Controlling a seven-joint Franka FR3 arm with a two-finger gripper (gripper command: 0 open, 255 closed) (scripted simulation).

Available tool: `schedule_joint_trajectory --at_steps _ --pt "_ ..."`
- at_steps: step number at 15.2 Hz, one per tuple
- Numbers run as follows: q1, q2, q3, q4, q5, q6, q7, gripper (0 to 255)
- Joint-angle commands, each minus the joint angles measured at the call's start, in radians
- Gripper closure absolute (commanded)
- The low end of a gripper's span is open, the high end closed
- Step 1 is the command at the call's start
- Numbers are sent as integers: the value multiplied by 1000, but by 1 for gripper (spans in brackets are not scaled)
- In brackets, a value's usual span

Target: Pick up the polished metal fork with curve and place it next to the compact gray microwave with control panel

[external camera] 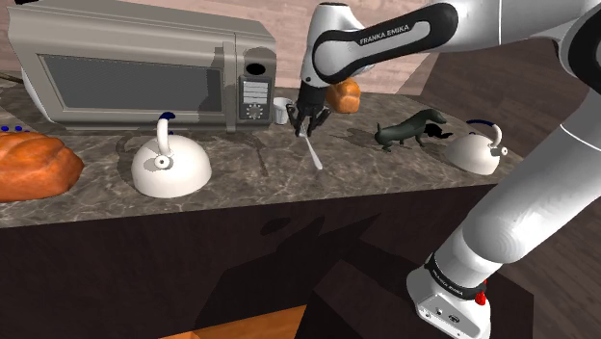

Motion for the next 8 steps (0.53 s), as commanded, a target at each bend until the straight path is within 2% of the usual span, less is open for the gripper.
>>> schedule_joint_trajectory --at_steps 1,8 --pt "0 -9 0 18 3 -27 -2 255" --pt "0 -33 -3 87 9 -120 -9 255"
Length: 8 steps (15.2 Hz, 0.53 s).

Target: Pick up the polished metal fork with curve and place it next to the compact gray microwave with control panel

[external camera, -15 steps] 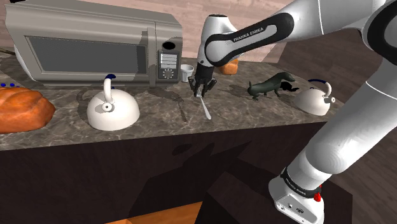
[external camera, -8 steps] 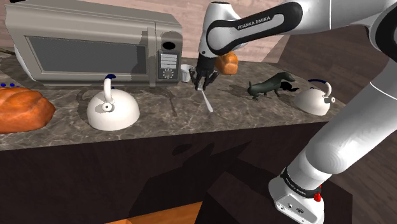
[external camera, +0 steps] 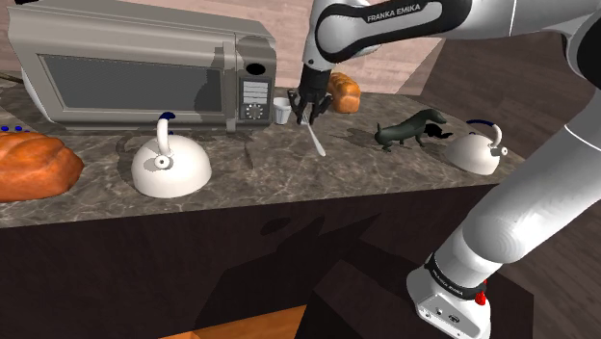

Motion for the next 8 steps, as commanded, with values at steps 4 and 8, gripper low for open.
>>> schedule_joint_trajectory --at_steps 4,8 --pt "0 -16 -1 52 4 -68 -3 255" --pt "-1 -21 -2 100 5 -121 -5 255"
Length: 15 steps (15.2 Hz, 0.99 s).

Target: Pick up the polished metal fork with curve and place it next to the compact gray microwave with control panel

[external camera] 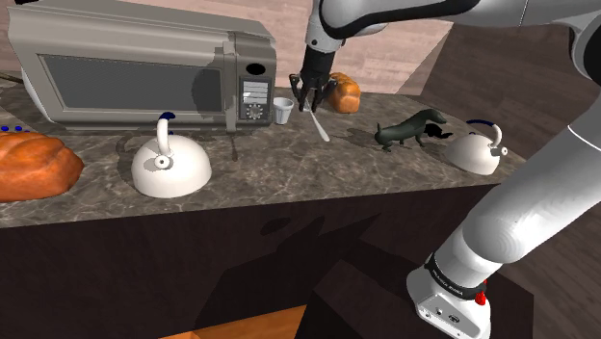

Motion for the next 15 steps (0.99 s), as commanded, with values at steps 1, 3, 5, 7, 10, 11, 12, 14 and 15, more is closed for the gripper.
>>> schedule_joint_trajectory --at_steps 1,3,5,7,10,11,12,14,15 --pt "-1 -2 -1 23 1 -26 -3 255" --pt "-1 -3 -2 49 1 -53 -3 255" --pt "-1 -3 -2 76 1 -79 -4 255" --pt "-2 -3 -2 104 1 -106 -4 255" --pt "-2 0 -3 147 0 -147 -5 255" --pt "-2 2 -3 162 0 -161 -5 255" --pt "-2 3 -3 177 -1 -174 -5 255" --pt "-2 7 -3 209 -2 -202 -5 255" --pt "-2 10 -2 225 -2 -216 -5 255"
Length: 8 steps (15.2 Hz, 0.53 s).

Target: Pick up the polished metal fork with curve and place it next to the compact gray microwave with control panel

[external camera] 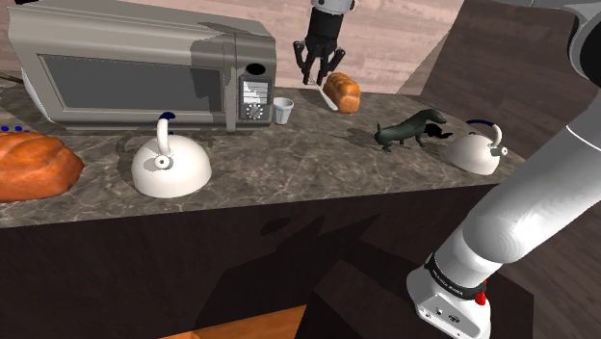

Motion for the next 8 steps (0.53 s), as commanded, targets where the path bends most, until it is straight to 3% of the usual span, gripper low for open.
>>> schedule_joint_trajectory --at_steps 1,8 --pt "0 3 0 29 -1 -27 0 255" --pt "0 29 2 154 -6 -126 2 255"
